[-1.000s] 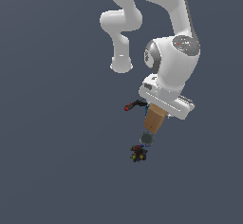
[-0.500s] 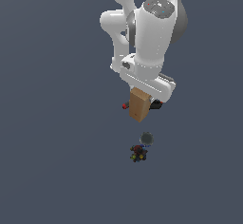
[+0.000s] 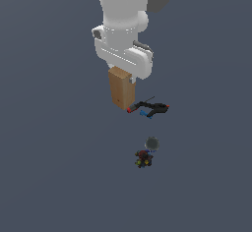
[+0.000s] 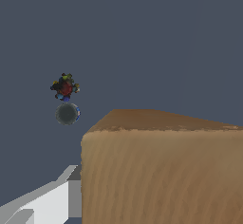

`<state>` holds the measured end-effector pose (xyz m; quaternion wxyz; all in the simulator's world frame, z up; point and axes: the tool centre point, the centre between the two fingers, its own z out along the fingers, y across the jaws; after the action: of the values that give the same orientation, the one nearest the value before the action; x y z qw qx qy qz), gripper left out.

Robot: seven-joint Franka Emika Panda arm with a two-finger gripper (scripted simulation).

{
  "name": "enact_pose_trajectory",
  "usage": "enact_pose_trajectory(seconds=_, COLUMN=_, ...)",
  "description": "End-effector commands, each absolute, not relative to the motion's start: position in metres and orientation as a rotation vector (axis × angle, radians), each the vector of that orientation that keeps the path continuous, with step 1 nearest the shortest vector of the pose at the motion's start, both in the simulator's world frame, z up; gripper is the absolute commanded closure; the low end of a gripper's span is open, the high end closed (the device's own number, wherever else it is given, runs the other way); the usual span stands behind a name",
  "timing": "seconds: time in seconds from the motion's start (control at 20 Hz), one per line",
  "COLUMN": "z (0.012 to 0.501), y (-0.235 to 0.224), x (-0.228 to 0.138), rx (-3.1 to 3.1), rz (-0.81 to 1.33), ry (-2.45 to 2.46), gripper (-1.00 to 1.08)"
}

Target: Pick up a designated object from a clutter of objects.

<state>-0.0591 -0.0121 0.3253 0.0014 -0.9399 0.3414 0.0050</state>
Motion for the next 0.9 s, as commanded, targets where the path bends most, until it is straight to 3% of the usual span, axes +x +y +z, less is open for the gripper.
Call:
enact_pose_trajectory(seconds=0.0, z=0.35, y=-0.036, x=-0.066, rx=-2.947, rz=0.004, ry=1.07, gripper=1.08)
enact_pose_trajectory(seconds=0.45, z=0.42, y=-0.114, x=-0.089, rx=-2.949, rz=0.003, ry=1.072, gripper=1.08)
enact_pose_trajectory(seconds=0.85, z=0.454, y=-0.153, x=-0.098, rx=-2.952, rz=0.001, ry=1.073, gripper=1.08)
